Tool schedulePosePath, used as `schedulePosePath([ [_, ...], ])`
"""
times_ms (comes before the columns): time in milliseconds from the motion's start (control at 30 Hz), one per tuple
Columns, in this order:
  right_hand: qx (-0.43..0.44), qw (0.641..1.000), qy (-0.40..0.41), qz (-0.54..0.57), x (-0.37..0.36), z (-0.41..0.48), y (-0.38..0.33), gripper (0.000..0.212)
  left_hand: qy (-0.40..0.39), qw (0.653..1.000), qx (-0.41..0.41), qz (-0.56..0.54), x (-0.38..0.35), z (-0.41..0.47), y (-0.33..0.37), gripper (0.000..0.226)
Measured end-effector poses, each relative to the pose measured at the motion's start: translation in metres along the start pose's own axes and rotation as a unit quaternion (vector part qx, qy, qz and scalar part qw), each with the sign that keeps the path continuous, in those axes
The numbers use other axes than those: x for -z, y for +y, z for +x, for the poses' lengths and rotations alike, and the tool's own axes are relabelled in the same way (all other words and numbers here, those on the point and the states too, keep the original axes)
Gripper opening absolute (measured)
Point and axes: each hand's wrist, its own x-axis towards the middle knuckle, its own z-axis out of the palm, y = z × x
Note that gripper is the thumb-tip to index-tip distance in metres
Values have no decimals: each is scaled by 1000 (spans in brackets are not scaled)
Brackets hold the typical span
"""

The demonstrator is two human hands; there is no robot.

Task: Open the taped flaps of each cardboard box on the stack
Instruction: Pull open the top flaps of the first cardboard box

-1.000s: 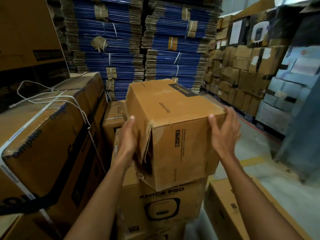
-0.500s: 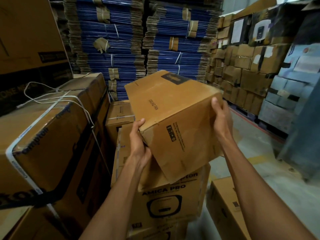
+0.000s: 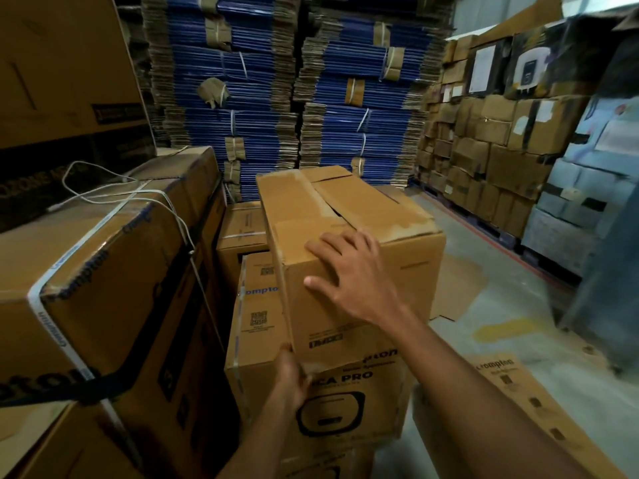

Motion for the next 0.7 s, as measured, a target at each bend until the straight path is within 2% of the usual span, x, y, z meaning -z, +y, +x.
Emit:
schedulePosePath([
  [67, -11, 1000, 8, -9, -9, -11, 2, 63, 38, 993, -43, 107, 5, -5, 15, 36],
  [167, 3, 1000, -8, -15, -5, -15, 4, 61, 18, 969, -146, 201, -1, -19, 55, 35],
  [200, 9, 1000, -18, -14, -1, -15, 3, 61, 16, 957, -191, 218, -9, -22, 74, 33],
  [267, 6, 1000, -30, 4, 6, -12, 5, 60, -4, 947, -263, 186, -27, -29, 116, 29],
  [333, -21, 999, -18, 38, 15, -4, 10, 56, -20, 916, -356, 182, -49, -36, 156, 30],
  [367, -40, 998, 1, 47, 20, 0, 14, 50, -29, 884, -410, 223, -61, -44, 173, 30],
  [433, -78, 996, 31, 33, 28, 13, 26, 36, -36, 786, -492, 373, -89, -58, 192, 31],
  [500, -122, 992, 5, 6, 34, 25, 37, 32, -48, 686, -491, 534, -115, -58, 194, 36],
  [600, -191, 979, -71, -1, 39, 41, 45, 33, -40, 604, -403, 686, -135, -40, 179, 33],
  [700, -220, 968, -115, -18, 41, 51, 48, 40, -10, 543, -416, 729, -134, -24, 162, 30],
])
